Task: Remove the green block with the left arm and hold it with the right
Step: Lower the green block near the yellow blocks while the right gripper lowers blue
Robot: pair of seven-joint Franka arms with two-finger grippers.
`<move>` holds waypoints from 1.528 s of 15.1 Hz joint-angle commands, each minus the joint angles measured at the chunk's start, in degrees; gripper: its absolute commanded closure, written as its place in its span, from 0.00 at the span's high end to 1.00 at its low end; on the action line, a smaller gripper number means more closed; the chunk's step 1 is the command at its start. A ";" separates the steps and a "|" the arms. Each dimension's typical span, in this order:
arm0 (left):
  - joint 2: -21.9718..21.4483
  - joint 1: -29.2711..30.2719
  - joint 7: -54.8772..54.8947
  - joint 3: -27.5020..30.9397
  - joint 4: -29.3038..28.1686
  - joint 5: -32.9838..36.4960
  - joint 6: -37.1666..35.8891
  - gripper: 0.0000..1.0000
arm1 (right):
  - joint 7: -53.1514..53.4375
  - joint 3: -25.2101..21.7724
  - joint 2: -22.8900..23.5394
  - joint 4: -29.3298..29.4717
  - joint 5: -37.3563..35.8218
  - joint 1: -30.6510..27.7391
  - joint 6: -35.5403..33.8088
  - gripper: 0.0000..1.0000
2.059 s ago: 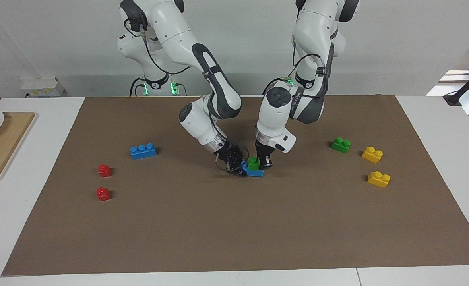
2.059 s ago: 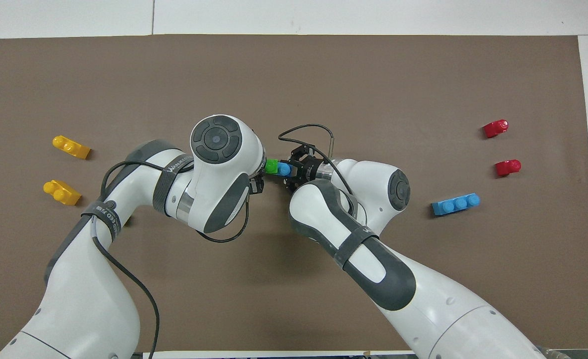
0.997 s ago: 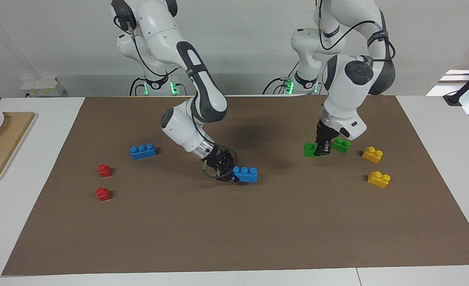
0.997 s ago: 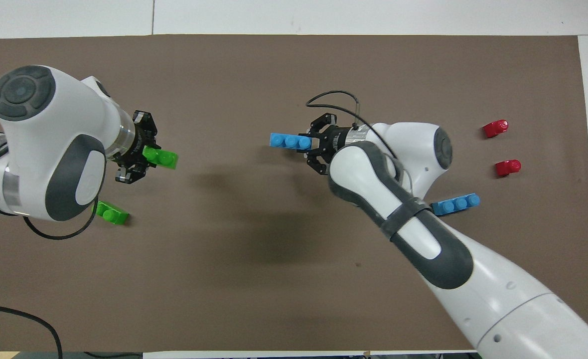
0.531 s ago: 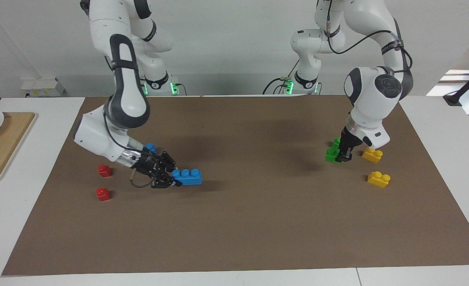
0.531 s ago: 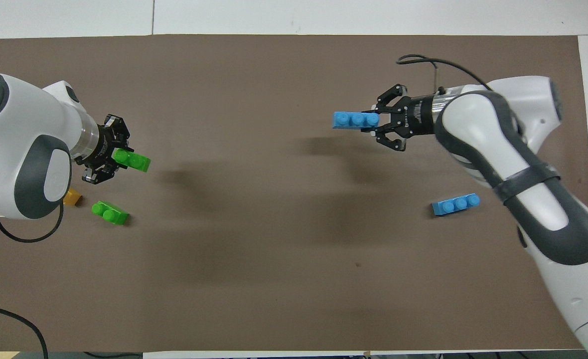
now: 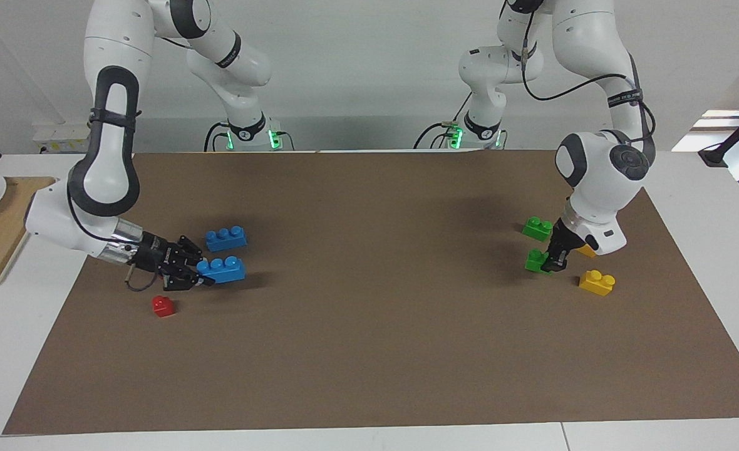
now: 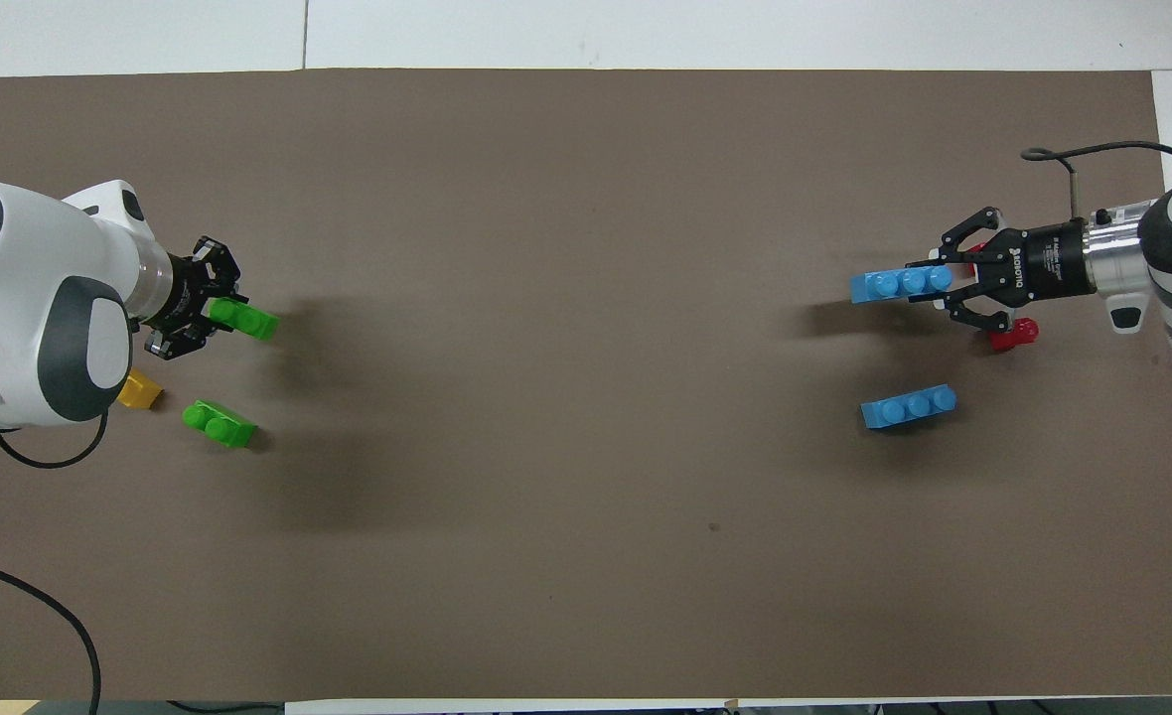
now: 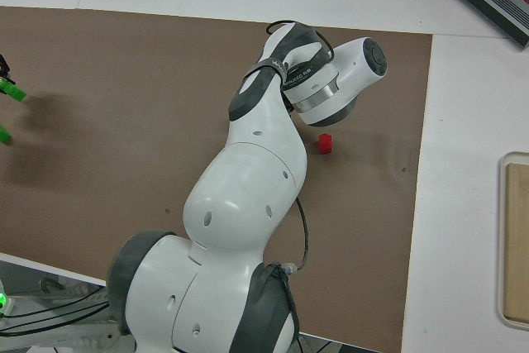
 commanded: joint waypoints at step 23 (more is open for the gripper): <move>0.15 3.63 17.48 -0.29 -0.04 -2.07 -1.37 1.00 | -1.26 0.99 1.63 -3.80 -2.92 5.78 9.96 0.79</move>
